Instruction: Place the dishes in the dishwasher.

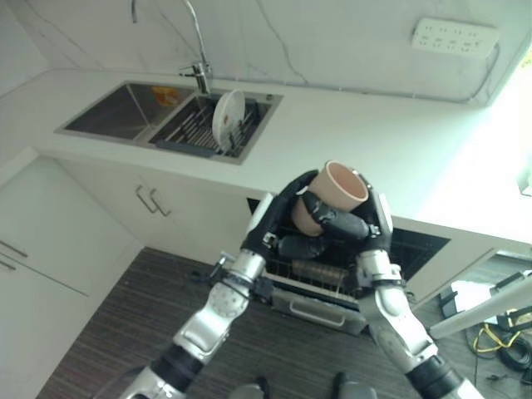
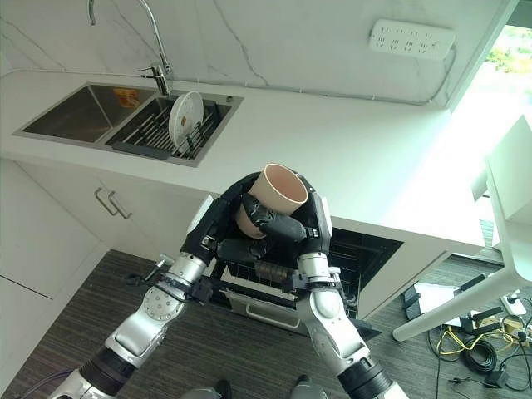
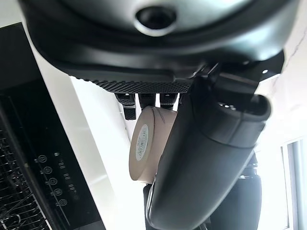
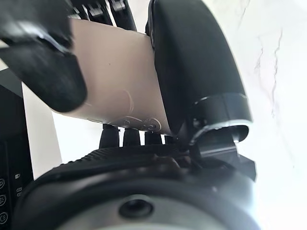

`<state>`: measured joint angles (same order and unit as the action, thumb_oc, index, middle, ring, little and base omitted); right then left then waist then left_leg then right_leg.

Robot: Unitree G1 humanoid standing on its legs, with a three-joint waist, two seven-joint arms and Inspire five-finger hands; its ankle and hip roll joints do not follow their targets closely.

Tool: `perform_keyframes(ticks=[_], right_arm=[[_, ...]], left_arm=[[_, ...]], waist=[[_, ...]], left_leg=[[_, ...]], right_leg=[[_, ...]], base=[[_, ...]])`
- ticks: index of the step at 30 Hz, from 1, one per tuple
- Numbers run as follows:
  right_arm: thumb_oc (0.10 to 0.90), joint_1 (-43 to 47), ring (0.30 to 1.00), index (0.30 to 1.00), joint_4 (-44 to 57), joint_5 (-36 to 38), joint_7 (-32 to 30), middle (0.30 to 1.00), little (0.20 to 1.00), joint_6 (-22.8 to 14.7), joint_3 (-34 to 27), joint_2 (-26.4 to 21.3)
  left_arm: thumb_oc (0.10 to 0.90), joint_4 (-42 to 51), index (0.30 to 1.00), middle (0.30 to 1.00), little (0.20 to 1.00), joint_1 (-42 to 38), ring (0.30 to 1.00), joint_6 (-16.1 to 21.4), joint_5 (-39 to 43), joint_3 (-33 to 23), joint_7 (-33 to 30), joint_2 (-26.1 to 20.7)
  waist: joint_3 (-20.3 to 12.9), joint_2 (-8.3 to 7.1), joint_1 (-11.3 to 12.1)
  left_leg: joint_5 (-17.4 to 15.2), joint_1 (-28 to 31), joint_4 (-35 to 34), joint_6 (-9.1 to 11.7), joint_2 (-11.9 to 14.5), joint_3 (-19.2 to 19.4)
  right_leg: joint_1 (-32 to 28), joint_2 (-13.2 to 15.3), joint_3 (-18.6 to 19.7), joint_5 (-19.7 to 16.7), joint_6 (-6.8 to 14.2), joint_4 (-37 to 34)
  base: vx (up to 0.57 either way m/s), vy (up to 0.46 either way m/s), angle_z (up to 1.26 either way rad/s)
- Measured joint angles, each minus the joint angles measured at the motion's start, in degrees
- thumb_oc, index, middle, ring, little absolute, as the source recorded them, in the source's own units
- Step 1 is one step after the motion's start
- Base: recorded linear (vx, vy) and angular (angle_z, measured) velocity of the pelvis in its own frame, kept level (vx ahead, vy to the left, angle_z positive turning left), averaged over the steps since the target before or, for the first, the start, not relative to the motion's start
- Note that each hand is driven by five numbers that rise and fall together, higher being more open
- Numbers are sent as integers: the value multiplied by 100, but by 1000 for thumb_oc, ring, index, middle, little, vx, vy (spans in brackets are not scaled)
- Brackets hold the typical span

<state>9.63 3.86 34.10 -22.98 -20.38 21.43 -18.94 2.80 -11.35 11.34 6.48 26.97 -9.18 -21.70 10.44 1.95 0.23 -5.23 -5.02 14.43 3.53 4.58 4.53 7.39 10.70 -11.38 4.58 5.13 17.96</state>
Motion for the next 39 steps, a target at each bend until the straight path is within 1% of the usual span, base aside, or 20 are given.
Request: perform_keyframes(ticks=[2, 4, 6, 9, 12, 13, 14, 15, 16, 18, 20, 24, 25, 27, 29, 30, 31, 32, 36, 39], right_arm=[[400, -18, 300, 300, -1, 216, -334, 300, 300, -180, -719, 68], [400, -23, 300, 300, -2, 455, -585, 300, 300, -464, -1610, 62], [400, -71, 300, 300, -2, 615, -612, 300, 300, -727, -2090, 27], [400, -275, 300, 300, -3, 718, -574, 300, 300, -832, -2220, 19], [400, -330, 300, 300, -7, 867, -297, 300, 300, -783, -1951, 26], [400, -330, 300, 300, -7, 869, -144, 300, 300, -736, -1920, 22], [400, -330, 300, 300, -7, 869, -144, 300, 300, -736, -1920, 22], [400, -330, 300, 300, -6, 883, -36, 300, 300, -683, -1928, 22], [400, -330, 300, 300, -7, 888, -35, 300, 300, -674, -1931, 22], [400, -330, 300, 300, -6, 890, 28, 300, 300, -645, -1951, 21], [400, -340, 300, 300, -6, 891, 217, 300, 300, -547, -1972, 25], [400, -369, 300, 300, -6, 879, 743, 300, 300, -6, -1732, 53], [400, -438, 300, 300, -6, 867, 947, 300, 300, 210, -1670, 39], [400, -551, 300, 300, -7, 861, 1145, 300, 300, 468, -1641, 30], [400, -630, 300, 300, -23, 862, 1363, 300, 300, 839, -1648, 14], [400, -637, 300, 300, -145, 858, 1609, 300, 300, 993, -1623, -59], [400, -635, 300, 300, -280, 847, 1786, 300, 300, 1153, -1505, -227], [400, -652, 300, 300, -498, 735, 2077, 300, 300, 1441, -1293, -430], [400, -786, 300, 300, -755, 442, 2510, 300, 300, 1811, -1190, -464], [400, -736, 300, 300, -891, 64, 2904, 300, 300, 1940, -1056, -653]], left_arm=[[800, 48, 900, 900, 900, 390, 900, 2, 5, -174, 1, -80], [800, 46, 900, 900, 900, 883, 900, -8, 25, -496, 99, -330], [800, 46, 900, 900, 900, 1174, 900, -17, 271, -779, 261, -512], [800, 50, 900, 900, 900, 1261, 900, -15, 420, -1168, 504, -635], [800, 77, 900, 900, 900, 1190, 900, -1, 382, -1443, 632, -668], [800, 119, 900, 900, 900, 1237, 900, -1, 384, -1696, 849, -703], [800, 119, 900, 900, 900, 1237, 900, -1, 384, -1696, 849, -703], [800, 193, 900, 900, 900, 1371, 900, 4, 463, -2177, 1063, -814], [800, 220, 900, 900, 900, 1408, 900, 11, 467, -2398, 1103, -872], [800, 242, 900, 900, 900, 1445, 900, 51, 635, -2717, 1183, -892], [800, 242, 900, 900, 900, 1482, 900, 136, 688, -2838, 1243, -890], [800, 239, 900, 900, 900, 1506, 900, 142, 880, -2659, 1682, -611], [800, 238, 900, 900, 900, 1500, 900, 123, 648, -2484, 1802, -633], [800, 231, 900, 900, 900, 1499, 900, 78, 435, -2281, 2006, -678], [800, 215, 900, 900, 900, 1500, 900, -65, 309, -2149, 2274, -675], [800, 178, 900, 900, 900, 1478, 900, -96, -16, -2097, 2359, -722], [800, 116, 900, 900, 900, 1445, 900, -107, -260, -1960, 2386, -896], [800, -69, 900, 900, 900, 1426, 900, -127, -586, -1803, 2498, -1147], [800, -272, 900, 900, 900, 1415, 900, -142, -1062, -1750, 2592, -1348], [800, -300, 900, 900, 900, 1236, 900, -147, -1420, -1653, 2605, -1375]], waist=[[7, -11, 13], [16, -23, 2], [29, -13, -2], [31, -6, -15], [71, 63, 4], [97, 101, 32], [97, 101, 32], [109, 123, 31], [109, 125, 26], [108, 130, 59], [110, 135, 127], [111, 133, 170], [111, 131, 165], [111, 130, 151], [114, 125, 127], [112, 120, 94], [112, 111, 64], [111, 103, -16], [114, 93, -34], [113, 61, -3]], left_leg=[[-2, 2, -19, -3, -9, 1], [-3, 8, -45, -4, -14, 8], [-3, 16, -59, -4, -15, 8], [-3, 25, -76, -4, -5, 8], [-3, 23, -76, -4, -12, 5], [-2, 17, -79, -4, -15, 1], [-2, 17, -79, -4, -15, 1], [-2, 19, -89, -3, -15, 2], [-2, 19, -94, -3, -14, 3], [-2, 21, -93, -3, -19, 3], [-2, 17, -94, -3, -27, 1], [-2, 10, -96, -4, -49, -6], [-3, 7, -97, -4, -56, -7], [-3, 4, -97, -6, -61, -6], [-4, 4, -96, -6, -61, -4], [-4, 5, -94, -6, -57, -4], [-4, 5, -91, -6, -54, -4], [-5, 6, -95, -5, -47, -1], [-5, 5, -82, -5, -44, 2], [-5, 5, -72, -5, -46, -1]], right_leg=[[1, 9, -6, 7, 9, -9], [8, 12, -8, 10, 14, -33], [8, 10, -8, 10, 15, -52], [7, -4, -4, 11, 17, -68], [1, 8, -4, 9, 21, -67], [-2, 14, -10, 9, 21, -67], [-2, 14, -10, 9, 21, -67], [1, 13, -14, 11, 24, -68], [2, 12, -16, 13, 24, -70], [5, 16, -15, 14, 26, -76], [3, 20, -19, 16, 30, -78], [1, 45, -36, 28, 46, -74], [0, 51, -37, 29, 48, -73], [1, 58, -37, 30, 51, -73], [5, 57, -35, 31, 52, -71], [2, 54, -35, 31, 52, -68], [2, 52, -35, 33, 54, -59], [3, 49, -31, 34, 54, -56], [11, 44, -25, 33, 53, -53], [11, 48, -23, 32, 53, -42]], base=[[0, 0, 0], [0, 0, 0], [0, 7, -2], [0, 0, 0], [1, 26, 1], [1, 53, 2], [3, 34, 2], [9, 32, 1], [0, 0, 0], [0, 0, 0], [0, 0, 0], [28, 6, 4], [0, 0, 0], [0, 0, 0], [43, -8, 0], [57, -6, -1], [76, -2, -1], [80, 1, -2], [57, 1, -1], [43, -15, 1]])
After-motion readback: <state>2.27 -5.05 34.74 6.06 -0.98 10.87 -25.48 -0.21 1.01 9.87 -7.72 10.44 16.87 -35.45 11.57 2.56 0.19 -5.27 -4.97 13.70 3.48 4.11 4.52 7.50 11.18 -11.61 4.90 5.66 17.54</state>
